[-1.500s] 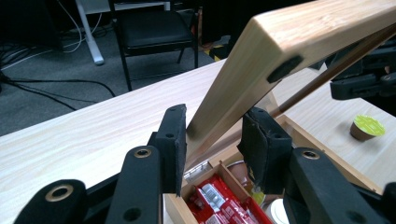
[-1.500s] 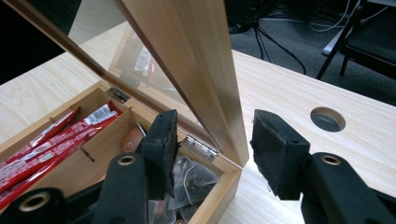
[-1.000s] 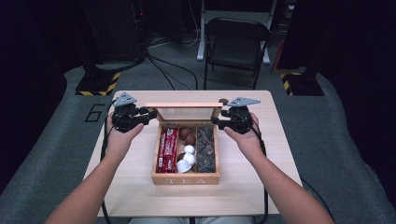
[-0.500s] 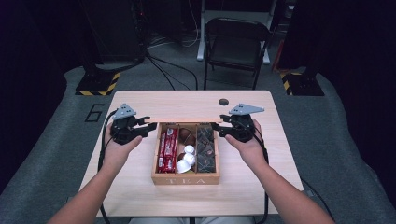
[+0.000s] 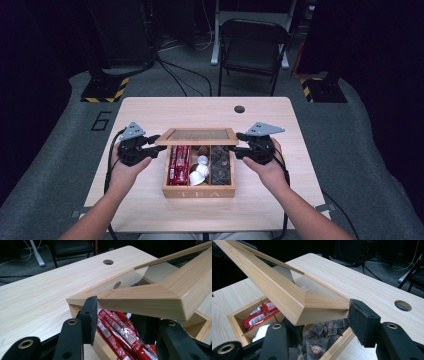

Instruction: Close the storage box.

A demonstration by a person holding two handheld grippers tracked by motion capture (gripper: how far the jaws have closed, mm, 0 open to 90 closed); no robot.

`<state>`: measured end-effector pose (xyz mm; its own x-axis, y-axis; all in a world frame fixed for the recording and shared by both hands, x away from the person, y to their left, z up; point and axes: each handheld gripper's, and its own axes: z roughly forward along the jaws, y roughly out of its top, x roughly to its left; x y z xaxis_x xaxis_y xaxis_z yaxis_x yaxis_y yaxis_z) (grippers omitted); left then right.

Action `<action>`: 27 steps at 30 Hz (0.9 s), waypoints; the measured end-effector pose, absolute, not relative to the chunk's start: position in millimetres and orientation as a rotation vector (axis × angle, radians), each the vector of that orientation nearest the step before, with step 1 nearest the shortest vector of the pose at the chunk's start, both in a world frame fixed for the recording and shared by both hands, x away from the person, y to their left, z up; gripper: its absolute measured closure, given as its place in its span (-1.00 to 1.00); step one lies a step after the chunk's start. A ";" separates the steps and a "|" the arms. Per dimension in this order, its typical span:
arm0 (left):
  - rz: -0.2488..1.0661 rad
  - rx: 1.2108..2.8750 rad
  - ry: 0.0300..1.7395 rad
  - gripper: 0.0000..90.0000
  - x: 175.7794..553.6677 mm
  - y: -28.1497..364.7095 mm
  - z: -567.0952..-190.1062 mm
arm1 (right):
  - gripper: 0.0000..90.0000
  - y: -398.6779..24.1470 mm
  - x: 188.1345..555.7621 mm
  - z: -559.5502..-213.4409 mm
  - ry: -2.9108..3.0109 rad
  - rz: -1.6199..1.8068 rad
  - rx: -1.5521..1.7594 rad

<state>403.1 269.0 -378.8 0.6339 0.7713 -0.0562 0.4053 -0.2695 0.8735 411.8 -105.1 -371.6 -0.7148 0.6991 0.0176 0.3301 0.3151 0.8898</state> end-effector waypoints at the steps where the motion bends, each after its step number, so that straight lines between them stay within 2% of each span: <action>1: 0.479 1.892 0.935 0.26 402.3 268.9 -379.8 | 0.06 -105.6 410.5 -372.4 2.216 1.366 0.917; 27: 0.461 1.896 0.938 0.15 367.7 269.4 -403.3 | 0.00 -109.3 381.5 -403.5 2.205 1.389 0.915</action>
